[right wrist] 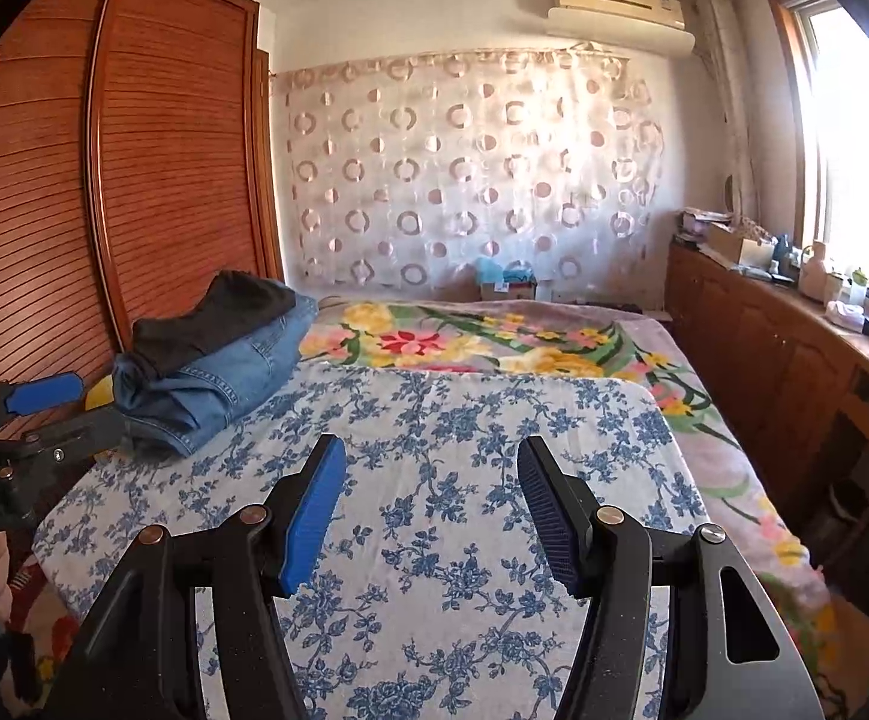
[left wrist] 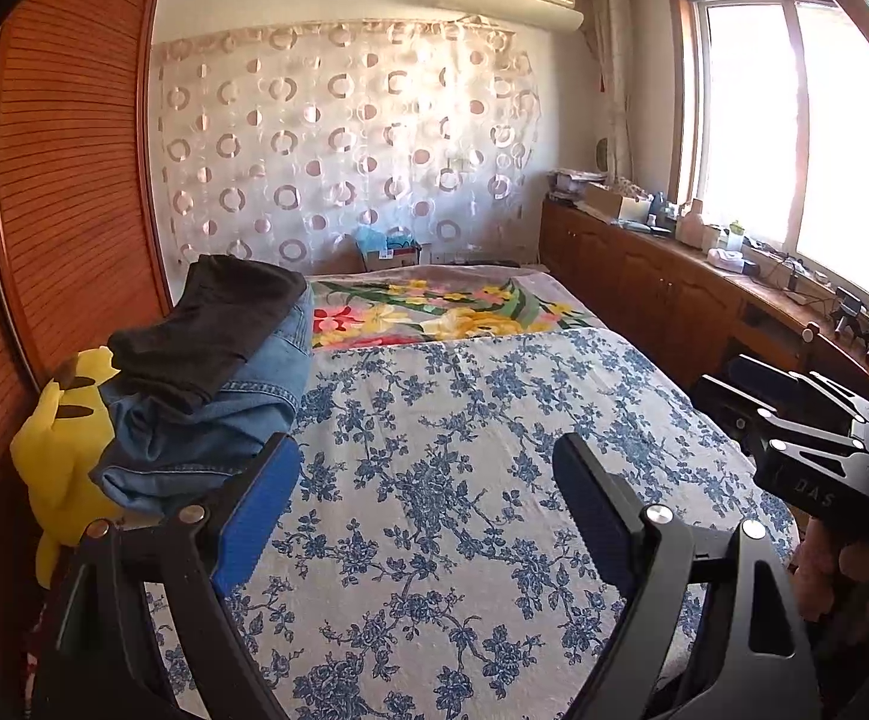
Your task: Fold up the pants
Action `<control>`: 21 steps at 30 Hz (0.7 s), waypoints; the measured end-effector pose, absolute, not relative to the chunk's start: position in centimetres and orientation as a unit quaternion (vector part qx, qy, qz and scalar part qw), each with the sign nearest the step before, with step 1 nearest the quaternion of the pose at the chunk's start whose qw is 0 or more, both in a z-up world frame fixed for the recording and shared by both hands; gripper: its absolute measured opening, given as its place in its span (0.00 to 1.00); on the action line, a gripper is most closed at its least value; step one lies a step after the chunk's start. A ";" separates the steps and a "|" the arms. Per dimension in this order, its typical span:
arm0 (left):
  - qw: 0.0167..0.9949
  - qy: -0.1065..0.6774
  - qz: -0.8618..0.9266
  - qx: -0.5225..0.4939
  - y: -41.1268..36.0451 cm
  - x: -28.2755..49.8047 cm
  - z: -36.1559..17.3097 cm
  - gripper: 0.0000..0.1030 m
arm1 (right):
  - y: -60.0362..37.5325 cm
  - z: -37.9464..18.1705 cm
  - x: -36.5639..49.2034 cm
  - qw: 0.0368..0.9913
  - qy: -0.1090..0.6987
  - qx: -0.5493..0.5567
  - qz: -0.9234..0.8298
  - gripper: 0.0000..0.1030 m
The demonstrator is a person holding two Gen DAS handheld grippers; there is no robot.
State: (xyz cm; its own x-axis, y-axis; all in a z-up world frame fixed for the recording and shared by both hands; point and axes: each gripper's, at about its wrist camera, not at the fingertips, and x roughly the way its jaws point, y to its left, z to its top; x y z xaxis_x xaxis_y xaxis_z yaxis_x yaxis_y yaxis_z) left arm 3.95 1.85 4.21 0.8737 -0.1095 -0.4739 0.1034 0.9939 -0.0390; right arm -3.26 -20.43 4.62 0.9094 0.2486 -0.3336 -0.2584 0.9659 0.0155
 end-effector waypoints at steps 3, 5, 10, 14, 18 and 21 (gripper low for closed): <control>0.969 0.242 -0.052 -0.007 2.0 3.7 4.2 0.84 | -20.6 4.6 -3.9 0.981 0.148 -0.012 0.125 0.60; 0.970 0.239 -0.050 -0.009 2.1 3.5 4.0 0.84 | -20.6 4.4 -3.9 0.981 0.146 -0.009 0.126 0.60; 0.970 0.239 -0.043 -0.013 2.5 3.4 3.5 0.84 | -20.5 4.1 -3.7 0.982 0.143 -0.008 0.122 0.60; 0.971 0.236 -0.039 -0.012 2.8 3.3 3.5 0.84 | -20.4 3.9 -3.5 0.982 0.144 -0.008 0.121 0.60; 0.971 0.235 -0.037 -0.013 3.0 3.3 3.5 0.84 | -20.2 3.8 -3.4 0.982 0.146 -0.008 0.122 0.60; 0.971 0.235 -0.037 -0.012 3.0 3.3 3.5 0.84 | -20.1 3.8 -3.4 0.982 0.147 -0.009 0.121 0.60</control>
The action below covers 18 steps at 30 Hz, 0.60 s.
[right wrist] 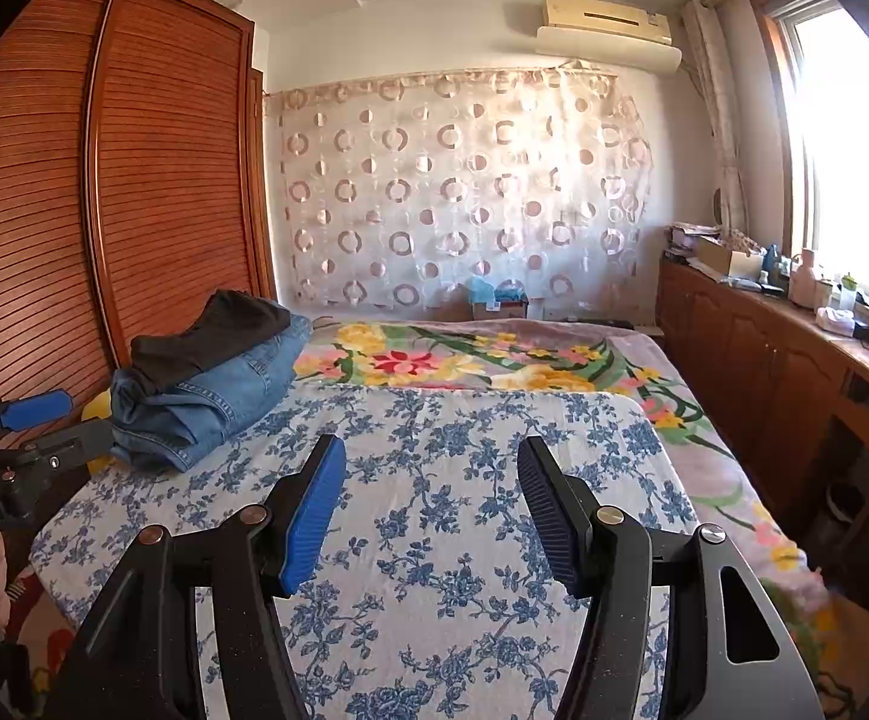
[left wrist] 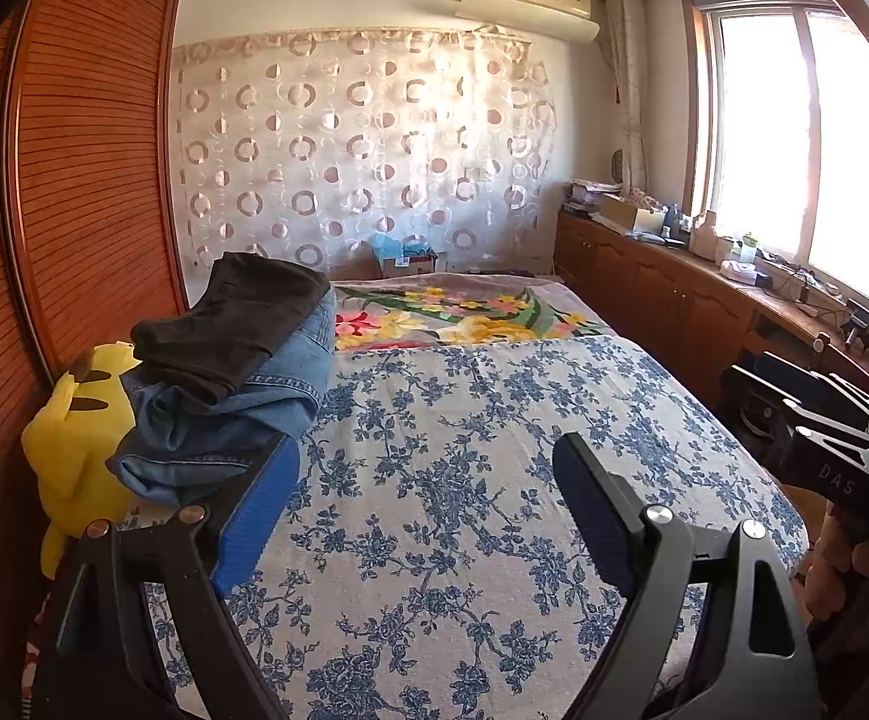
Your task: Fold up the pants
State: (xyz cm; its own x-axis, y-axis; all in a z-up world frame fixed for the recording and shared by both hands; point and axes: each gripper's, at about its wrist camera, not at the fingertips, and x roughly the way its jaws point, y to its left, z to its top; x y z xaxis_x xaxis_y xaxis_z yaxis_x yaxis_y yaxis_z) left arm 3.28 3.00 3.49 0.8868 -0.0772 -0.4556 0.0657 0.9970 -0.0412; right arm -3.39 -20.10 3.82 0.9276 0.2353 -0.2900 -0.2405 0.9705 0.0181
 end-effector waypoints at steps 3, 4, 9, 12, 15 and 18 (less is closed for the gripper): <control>0.971 0.235 -0.037 -0.012 3.0 3.3 3.5 0.84 | -20.2 3.8 -3.5 0.982 0.147 -0.009 0.121 0.60; 0.971 0.235 -0.037 -0.012 3.0 3.3 3.5 0.84 | -20.2 3.8 -3.5 0.982 0.147 -0.009 0.120 0.60; 0.971 0.235 -0.037 -0.013 3.0 3.3 3.5 0.84 | -20.3 3.8 -3.5 0.982 0.147 -0.009 0.120 0.60; 0.971 0.235 -0.037 -0.012 3.0 3.3 3.5 0.84 | -20.3 3.8 -3.4 0.982 0.147 -0.009 0.120 0.60; 0.971 0.235 -0.038 -0.012 3.0 3.2 3.5 0.84 | -20.3 3.8 -3.4 0.982 0.148 -0.009 0.121 0.60; 0.971 0.235 -0.038 -0.012 3.0 3.2 3.5 0.84 | -20.3 3.7 -3.5 0.981 0.148 -0.009 0.122 0.60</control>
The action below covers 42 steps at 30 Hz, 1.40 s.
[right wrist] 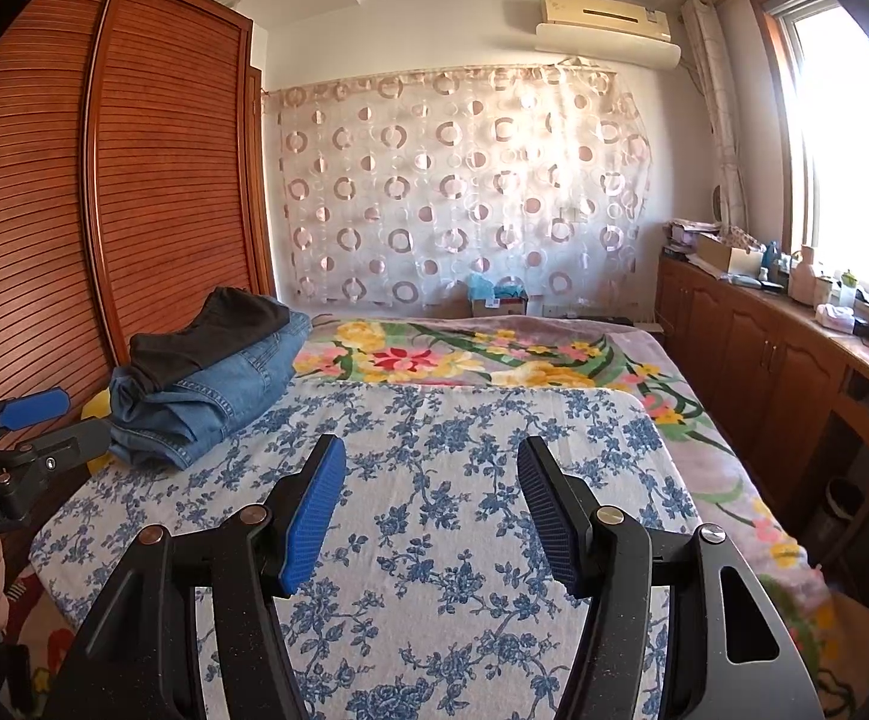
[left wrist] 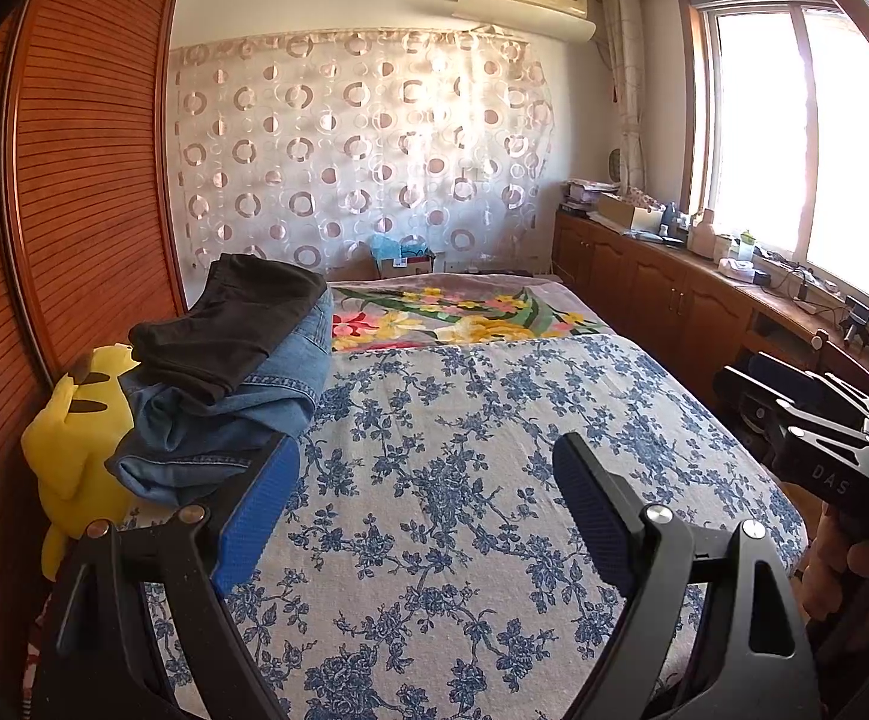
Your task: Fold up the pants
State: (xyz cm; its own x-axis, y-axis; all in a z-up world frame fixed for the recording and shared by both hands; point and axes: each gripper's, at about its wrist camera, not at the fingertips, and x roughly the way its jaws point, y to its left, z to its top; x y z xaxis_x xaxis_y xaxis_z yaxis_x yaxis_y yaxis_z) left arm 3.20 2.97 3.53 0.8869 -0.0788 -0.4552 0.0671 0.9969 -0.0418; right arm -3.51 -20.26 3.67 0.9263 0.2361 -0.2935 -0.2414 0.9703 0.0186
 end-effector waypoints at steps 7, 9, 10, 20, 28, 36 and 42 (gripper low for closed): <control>0.971 0.234 -0.037 -0.012 3.0 3.2 3.6 0.84 | -20.2 3.6 -3.5 0.981 0.149 -0.008 0.122 0.60; 0.971 0.234 -0.037 -0.012 3.0 3.1 3.6 0.84 | -20.2 3.6 -3.5 0.981 0.149 -0.007 0.122 0.60; 0.971 0.234 -0.037 -0.012 3.0 3.1 3.6 0.84 | -20.1 3.6 -3.5 0.981 0.149 -0.007 0.122 0.60; 0.971 0.234 -0.038 -0.012 2.9 3.1 3.6 0.84 | -19.8 3.6 -3.8 0.981 0.148 -0.007 0.123 0.60; 0.971 0.234 -0.037 -0.011 2.9 3.1 3.6 0.84 | -19.7 3.6 -3.8 0.981 0.148 -0.006 0.122 0.60; 0.972 0.234 -0.037 -0.011 2.9 3.1 3.5 0.84 | -19.6 3.7 -3.7 0.981 0.147 -0.006 0.123 0.60; 0.972 0.234 -0.037 -0.010 2.9 3.1 3.5 0.84 | -19.6 3.7 -3.7 0.982 0.147 -0.006 0.122 0.60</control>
